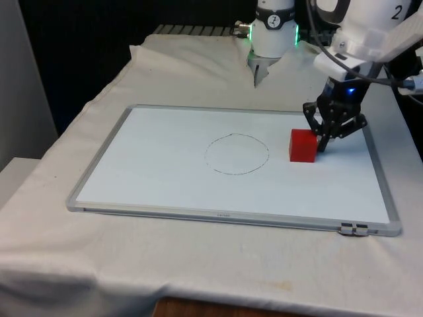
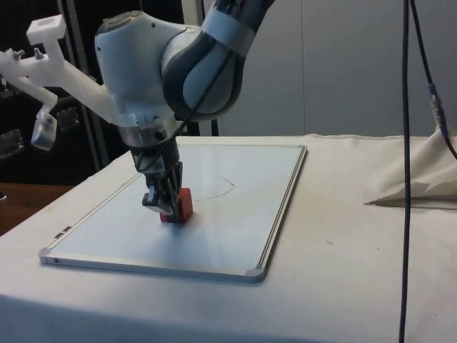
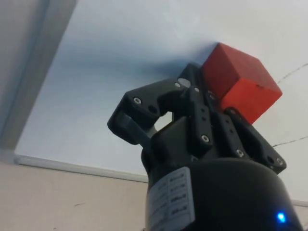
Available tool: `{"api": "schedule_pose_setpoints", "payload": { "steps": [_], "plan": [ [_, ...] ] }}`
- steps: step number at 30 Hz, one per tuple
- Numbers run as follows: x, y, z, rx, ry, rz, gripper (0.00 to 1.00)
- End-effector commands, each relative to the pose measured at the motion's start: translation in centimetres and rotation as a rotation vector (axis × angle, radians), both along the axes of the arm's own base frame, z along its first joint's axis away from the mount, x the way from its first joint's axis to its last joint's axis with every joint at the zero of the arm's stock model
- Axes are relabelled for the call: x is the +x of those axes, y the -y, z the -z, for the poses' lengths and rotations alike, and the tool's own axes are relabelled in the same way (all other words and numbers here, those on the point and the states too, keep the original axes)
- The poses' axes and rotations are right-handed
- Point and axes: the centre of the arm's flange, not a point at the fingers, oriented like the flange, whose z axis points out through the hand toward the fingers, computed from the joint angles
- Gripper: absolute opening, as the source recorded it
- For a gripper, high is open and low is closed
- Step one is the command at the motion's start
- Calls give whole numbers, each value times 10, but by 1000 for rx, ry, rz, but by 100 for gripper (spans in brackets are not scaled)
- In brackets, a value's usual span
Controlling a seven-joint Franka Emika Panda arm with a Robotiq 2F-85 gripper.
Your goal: Push the cube into the marked area.
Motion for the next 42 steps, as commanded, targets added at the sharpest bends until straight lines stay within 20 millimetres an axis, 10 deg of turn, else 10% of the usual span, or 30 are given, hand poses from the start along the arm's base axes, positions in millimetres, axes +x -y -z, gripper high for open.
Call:
{"api": "schedule_pose_setpoints", "payload": {
  "steps": [1,42],
  "plan": [
    [1,4,-1,-18,13,7,0],
    [5,71,7,-255,35,74,0]
  ]
}}
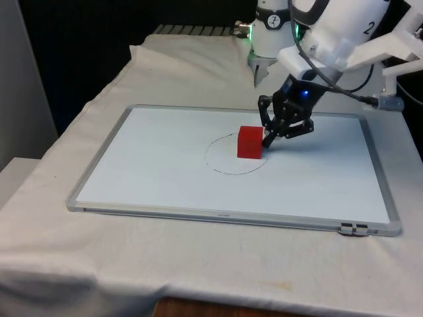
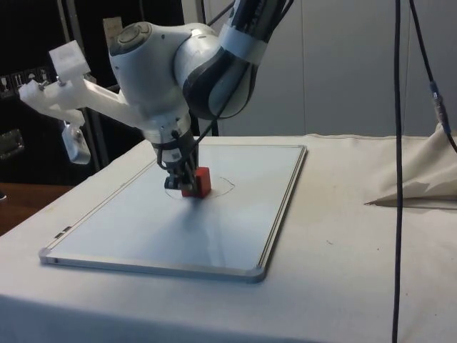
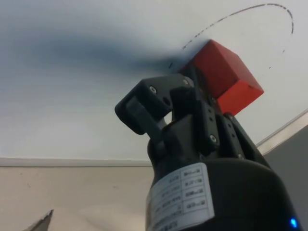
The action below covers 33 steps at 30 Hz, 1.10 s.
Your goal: Push the cube into the marked area.
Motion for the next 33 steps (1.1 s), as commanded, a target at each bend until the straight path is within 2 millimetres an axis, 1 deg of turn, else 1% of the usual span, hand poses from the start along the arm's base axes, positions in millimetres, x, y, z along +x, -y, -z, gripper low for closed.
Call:
{"api": "schedule_pose_setpoints", "payload": {
  "steps": [1,11,19,21,23,33],
  "plan": [
    [1,3,1,-11,6,1,0],
    [4,3,-2,-31,21,21,0],
    [5,-1,-14,-7,66,73,0],
    [6,0,-11,-19,59,65,0],
    [5,-2,-16,0,77,88,0],
    [7,-7,-26,22,116,138,0]
  ]
}}
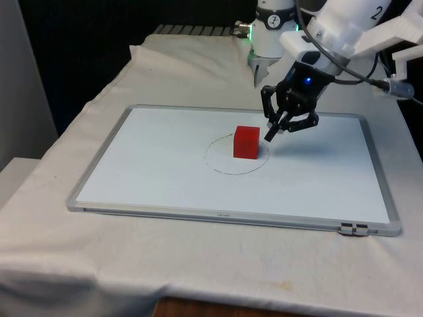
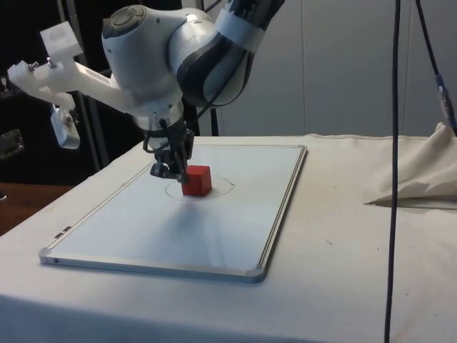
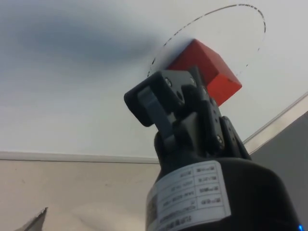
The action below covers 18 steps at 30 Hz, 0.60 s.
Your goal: Push the cube into the marked area.
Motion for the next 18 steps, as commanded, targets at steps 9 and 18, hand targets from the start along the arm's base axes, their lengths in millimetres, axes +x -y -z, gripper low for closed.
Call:
{"api": "schedule_pose_setpoints", "payload": {
  "steps": [9,18],
  "plan": [
    [1,-5,-8,38,35,38,0],
    [2,-8,-22,56,68,79,0]
  ]
}}
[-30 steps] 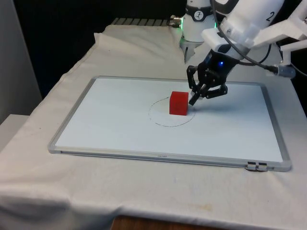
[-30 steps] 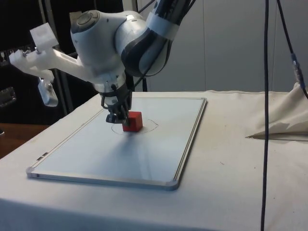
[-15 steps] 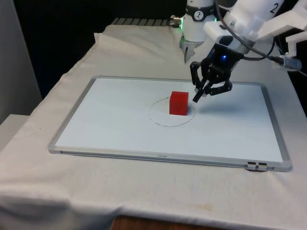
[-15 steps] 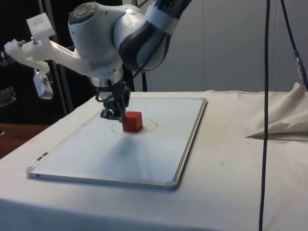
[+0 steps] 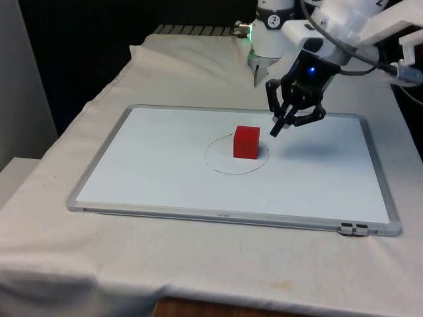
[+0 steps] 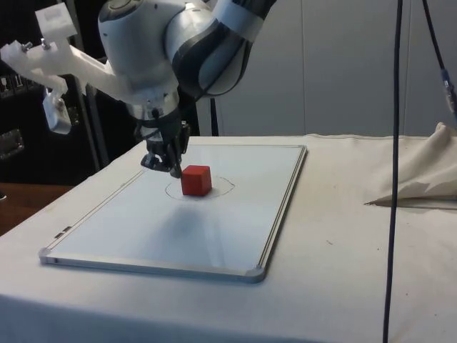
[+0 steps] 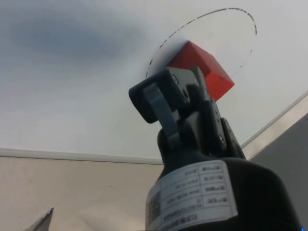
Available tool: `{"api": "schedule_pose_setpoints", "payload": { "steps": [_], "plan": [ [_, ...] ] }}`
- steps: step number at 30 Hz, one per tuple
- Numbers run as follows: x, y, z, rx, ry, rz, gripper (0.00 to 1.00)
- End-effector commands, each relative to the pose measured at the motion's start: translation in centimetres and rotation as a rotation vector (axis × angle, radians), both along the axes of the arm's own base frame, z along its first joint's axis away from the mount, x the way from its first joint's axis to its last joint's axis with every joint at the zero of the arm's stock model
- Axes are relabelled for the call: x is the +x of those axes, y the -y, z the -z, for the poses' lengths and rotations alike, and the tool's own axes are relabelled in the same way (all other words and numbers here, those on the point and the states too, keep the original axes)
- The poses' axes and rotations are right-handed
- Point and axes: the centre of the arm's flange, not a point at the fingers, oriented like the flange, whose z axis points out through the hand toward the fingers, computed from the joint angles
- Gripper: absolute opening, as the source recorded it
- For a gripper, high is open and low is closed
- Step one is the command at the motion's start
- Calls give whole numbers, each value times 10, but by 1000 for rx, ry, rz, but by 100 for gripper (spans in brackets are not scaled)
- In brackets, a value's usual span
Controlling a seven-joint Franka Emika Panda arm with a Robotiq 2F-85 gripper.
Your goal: Push the cube into the marked area.
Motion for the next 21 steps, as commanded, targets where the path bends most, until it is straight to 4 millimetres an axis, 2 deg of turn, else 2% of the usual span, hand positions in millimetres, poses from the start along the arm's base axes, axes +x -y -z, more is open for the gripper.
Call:
{"api": "schedule_pose_setpoints", "payload": {
  "steps": [1,5,16,21],
  "plan": [
    [-1,-1,-4,17,7,13,0],
    [1,-1,-7,13,16,22,0],
    [1,-1,-31,48,45,76,0],
    [3,1,-35,46,52,81,0]
  ]
}}
